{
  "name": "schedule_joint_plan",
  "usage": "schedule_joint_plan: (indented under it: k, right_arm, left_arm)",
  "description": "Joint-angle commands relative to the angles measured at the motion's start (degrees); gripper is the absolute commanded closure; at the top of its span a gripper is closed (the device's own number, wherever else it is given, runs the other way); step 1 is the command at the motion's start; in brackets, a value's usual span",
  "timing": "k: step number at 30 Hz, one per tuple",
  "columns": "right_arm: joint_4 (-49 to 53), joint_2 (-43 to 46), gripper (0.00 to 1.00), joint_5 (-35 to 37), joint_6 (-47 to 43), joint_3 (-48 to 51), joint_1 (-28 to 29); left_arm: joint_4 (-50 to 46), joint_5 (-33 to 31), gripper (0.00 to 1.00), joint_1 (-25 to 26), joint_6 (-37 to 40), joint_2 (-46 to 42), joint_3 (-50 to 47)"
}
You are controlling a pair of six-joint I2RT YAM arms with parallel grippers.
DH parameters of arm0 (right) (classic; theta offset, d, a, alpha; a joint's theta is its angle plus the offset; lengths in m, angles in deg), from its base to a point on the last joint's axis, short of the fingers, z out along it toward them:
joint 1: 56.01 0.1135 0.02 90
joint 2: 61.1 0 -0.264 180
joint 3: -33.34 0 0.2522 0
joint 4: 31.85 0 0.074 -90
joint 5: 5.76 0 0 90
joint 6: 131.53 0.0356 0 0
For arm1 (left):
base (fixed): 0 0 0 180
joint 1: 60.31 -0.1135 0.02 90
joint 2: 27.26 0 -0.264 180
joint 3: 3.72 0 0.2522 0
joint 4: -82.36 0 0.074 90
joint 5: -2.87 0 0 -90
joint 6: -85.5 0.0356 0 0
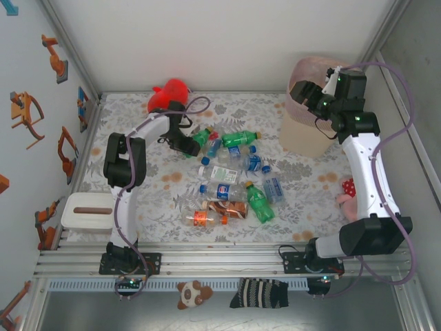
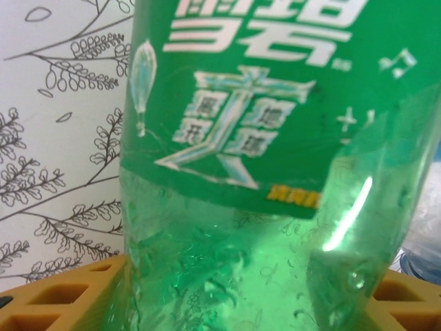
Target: Put the plastic bottles in the bin
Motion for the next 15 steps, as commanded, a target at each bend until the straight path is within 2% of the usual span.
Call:
schedule_joint_plan:
  k: [1, 9, 15]
  right_arm:
    - [-1.6, 2.2, 0.25, -0.1, 0.7, -0.2, -0.1]
    - [-3.9, 3.6, 0.26, -4.2, 1.5, 0.6, 0.0]
    - [-13.0, 7.0, 0.26, -9.5, 1.2, 5.8, 1.7]
  left_arm:
    - [-0.1, 0.3, 0.45, -0.2, -1.3, -3.8, -2.2]
    - [3.1, 0.1, 0.46, -0.6, -3.7, -14.7, -7.0]
    - [6.0, 5.8, 0.48, -0.6, -6.2, -24.0, -10.3]
